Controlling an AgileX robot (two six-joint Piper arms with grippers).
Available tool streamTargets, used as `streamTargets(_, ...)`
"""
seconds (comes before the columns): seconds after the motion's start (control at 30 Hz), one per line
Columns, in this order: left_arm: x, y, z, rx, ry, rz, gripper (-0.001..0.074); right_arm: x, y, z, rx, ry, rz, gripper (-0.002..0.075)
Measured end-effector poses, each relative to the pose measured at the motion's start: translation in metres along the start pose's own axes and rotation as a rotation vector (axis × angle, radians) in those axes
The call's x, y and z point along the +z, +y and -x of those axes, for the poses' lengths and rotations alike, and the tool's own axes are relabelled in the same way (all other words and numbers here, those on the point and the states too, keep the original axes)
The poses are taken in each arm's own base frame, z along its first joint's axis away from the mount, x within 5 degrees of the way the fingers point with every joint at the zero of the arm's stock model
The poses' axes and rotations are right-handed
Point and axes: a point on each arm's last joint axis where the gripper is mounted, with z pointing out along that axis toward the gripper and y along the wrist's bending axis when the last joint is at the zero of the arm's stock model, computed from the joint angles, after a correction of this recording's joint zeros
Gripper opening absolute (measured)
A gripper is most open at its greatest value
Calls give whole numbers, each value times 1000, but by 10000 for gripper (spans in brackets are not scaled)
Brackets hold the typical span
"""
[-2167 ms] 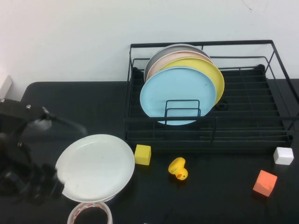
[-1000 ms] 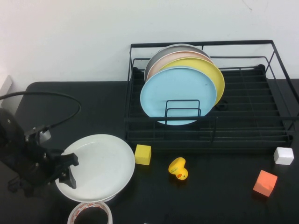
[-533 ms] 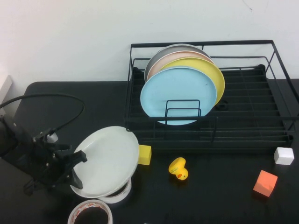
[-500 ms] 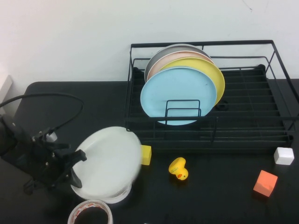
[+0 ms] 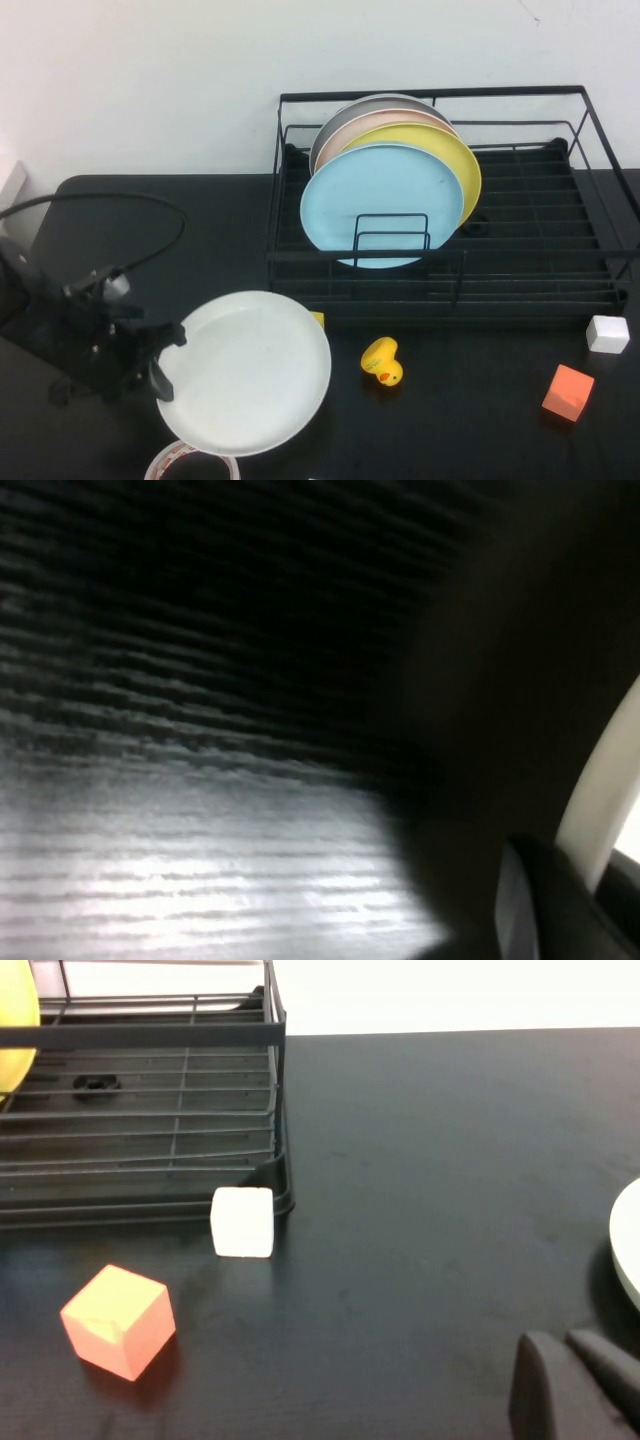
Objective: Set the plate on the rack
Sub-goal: Pick up the plate from the table, then hand over the plate
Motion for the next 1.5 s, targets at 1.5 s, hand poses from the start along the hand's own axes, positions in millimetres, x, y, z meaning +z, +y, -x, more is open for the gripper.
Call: streamTargets(1.5,-100,-98,-136,524,-236,-302,4,-16,51,13,669,155,599,0)
